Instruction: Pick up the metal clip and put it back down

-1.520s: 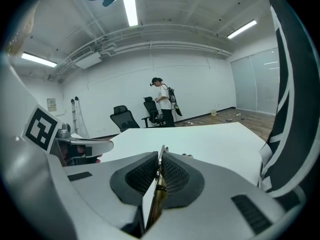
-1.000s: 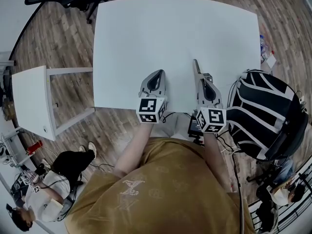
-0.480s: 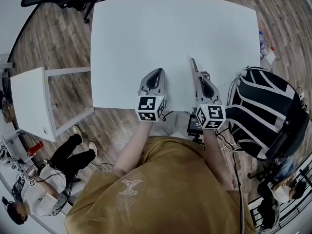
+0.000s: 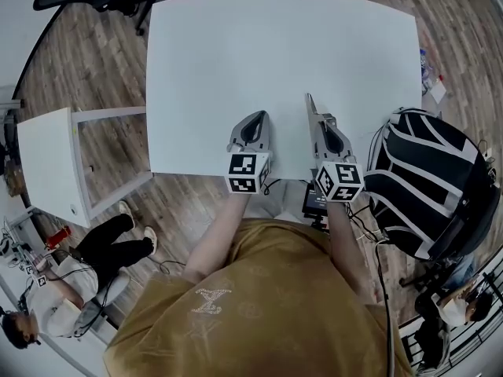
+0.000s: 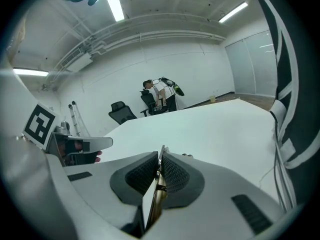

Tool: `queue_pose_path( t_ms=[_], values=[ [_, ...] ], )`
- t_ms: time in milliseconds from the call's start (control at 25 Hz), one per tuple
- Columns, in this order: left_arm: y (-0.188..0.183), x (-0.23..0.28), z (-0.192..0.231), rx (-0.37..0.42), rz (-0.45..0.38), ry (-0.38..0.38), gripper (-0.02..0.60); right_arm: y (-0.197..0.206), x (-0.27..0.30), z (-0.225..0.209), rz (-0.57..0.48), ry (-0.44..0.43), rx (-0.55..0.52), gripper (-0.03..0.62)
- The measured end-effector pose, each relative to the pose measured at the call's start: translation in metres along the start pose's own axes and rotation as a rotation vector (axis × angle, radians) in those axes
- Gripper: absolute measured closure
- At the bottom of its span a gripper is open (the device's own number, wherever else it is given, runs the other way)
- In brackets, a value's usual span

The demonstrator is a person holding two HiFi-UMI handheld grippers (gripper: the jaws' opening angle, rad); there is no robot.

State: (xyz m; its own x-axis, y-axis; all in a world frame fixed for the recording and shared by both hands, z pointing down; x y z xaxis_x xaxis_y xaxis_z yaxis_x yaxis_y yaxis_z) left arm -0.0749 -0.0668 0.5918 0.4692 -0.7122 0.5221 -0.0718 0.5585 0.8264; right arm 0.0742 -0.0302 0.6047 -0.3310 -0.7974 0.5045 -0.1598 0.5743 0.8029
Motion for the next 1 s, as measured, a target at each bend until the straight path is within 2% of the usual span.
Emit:
queue_pose_path(
  t_ms=[480,680,880,1000],
  values=[
    [0.032,0.016,-0.006,-0.004,0.115,0.019,0.584,0.005,0.006,-0.006,0.016,0.004,0.031,0.567],
    [0.037,0.018,-0.008,-0.012,0.128,0.017,0.584,0.005,0.006,-0.008,0.018,0.024,0.009,0.568],
    [0.032,0.014,-0.005,-0.033,0.113,0.016,0.584,0.007,0.006,-0.013,0.034,0.013,0.042,0.566],
    [0.028,0.014,-0.004,-0.035,0.107,0.018,0.584,0.009,0.007,-0.016,0.052,0.023,0.013,0.556]
  ],
)
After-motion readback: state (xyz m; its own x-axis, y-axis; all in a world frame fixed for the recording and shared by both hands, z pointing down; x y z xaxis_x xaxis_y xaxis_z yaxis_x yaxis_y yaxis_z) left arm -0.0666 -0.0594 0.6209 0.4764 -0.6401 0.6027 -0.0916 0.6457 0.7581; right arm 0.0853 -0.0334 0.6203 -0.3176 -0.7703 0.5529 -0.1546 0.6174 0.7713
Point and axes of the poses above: the fingertips, and each gripper's own axes: x forward along the fingers, z to its left, y out of its underside, the point moved 1 cm from there along -x, backward along the fingers
